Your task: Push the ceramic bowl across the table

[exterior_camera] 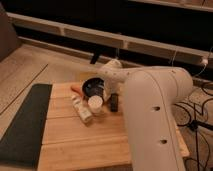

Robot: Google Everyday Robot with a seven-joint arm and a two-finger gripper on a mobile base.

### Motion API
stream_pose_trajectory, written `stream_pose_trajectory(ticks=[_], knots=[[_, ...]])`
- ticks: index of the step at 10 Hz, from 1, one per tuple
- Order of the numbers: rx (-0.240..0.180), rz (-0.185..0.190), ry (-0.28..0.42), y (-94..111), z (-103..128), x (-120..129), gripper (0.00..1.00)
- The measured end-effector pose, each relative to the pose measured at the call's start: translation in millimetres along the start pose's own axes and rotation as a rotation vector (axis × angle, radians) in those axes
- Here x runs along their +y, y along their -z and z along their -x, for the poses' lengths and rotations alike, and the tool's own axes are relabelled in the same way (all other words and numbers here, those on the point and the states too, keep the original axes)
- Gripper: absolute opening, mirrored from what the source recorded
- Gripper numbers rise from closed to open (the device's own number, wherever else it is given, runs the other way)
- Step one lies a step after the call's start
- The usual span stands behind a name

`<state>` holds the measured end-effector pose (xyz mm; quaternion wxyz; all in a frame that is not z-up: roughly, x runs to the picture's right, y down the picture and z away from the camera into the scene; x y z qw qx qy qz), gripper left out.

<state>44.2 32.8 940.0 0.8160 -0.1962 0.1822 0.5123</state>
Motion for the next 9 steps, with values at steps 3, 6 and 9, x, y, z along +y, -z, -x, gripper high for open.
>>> stream_pose_trajectory(ticks=[3,6,9], knots=[[-0.077,0.002,0.03,-4,27,6,0.65],[-0.192,-0.013,0.017,-2,47,-15,0.65],[-0.383,-0.01,0.003,25,81,-45,0.65]])
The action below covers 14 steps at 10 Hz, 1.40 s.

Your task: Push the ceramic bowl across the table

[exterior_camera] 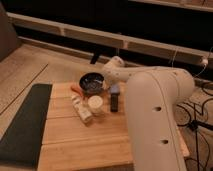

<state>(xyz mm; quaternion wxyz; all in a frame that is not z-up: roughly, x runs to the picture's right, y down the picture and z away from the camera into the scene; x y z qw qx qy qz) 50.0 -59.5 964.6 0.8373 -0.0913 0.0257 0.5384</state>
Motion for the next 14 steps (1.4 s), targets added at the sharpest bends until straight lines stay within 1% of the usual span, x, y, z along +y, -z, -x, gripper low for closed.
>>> stream_pose_trajectory(ticks=[1,2,3,4,5,6,9,10,11,13,14], knots=[[-0.055,0.01,-0.013,3,11,-7,0.65],[-0.088,0.022,-0.035,6,16,-9,0.65],[-0.104,0.036,-0.059,10,17,-5,0.65],[-0.103,0.047,-0.077,16,14,2,0.65],[-0.089,0.065,-0.103,26,6,17,0.65],[-0.081,0.07,-0.113,29,1,21,0.65],[-0.08,0.071,-0.115,30,0,22,0.65],[-0.075,0.071,-0.1,29,-1,24,0.65],[-0.065,0.079,-0.061,26,-1,36,0.65],[-0.046,0.107,0.021,23,7,77,0.65],[-0.039,0.105,0.034,22,8,84,0.65]])
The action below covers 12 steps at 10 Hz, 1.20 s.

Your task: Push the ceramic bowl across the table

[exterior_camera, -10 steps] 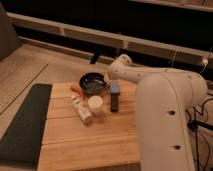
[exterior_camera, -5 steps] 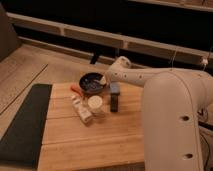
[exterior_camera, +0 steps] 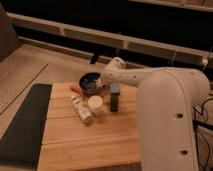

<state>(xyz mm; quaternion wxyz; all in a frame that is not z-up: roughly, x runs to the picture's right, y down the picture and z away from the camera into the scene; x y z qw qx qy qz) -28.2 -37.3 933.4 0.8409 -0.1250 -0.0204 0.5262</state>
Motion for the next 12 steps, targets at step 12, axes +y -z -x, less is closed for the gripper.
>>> stream_pose_trajectory(ticks=[12], knots=[[0.177,0.073,-0.137,-20,-48,43,0.65]])
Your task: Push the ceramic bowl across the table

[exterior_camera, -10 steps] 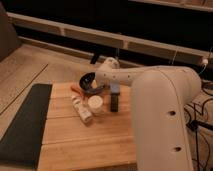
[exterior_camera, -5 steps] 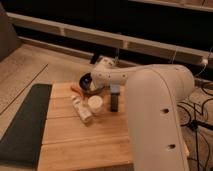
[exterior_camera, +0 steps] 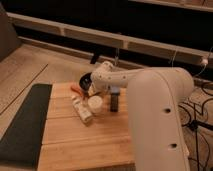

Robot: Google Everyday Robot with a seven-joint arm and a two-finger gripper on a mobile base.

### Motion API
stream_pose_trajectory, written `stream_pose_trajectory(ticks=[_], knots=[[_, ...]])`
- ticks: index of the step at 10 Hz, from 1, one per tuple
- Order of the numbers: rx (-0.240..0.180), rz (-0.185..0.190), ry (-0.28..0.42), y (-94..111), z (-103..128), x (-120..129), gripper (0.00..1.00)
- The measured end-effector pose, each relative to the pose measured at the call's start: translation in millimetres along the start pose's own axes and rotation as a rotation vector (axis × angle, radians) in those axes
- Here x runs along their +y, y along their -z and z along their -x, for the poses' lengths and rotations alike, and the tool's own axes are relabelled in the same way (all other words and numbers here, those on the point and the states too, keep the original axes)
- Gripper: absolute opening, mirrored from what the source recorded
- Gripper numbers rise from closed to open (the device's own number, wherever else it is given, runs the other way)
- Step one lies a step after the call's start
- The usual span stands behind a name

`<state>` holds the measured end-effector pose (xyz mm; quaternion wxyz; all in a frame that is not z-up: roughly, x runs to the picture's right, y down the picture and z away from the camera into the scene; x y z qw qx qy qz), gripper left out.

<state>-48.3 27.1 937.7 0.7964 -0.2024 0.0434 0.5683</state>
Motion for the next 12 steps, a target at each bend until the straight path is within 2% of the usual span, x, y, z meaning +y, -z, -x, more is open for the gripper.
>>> stream_pose_trajectory(ticks=[2,3,4,5,8,9,11,12], knots=[[0.02,-0.016,-0.008,-9,-2,-10,0.65],[0.021,-0.037,-0.007,-16,3,-18,0.65],[0.014,-0.052,-0.003,-23,12,-24,0.65],[-0.02,-0.065,0.012,-34,31,-30,0.65],[-0.197,-0.08,0.111,-49,100,-37,0.65],[-0.279,-0.085,0.163,-52,127,-39,0.65],[-0.394,-0.099,0.227,-42,160,-47,0.65],[-0.432,-0.097,0.251,-33,169,-46,0.65]])
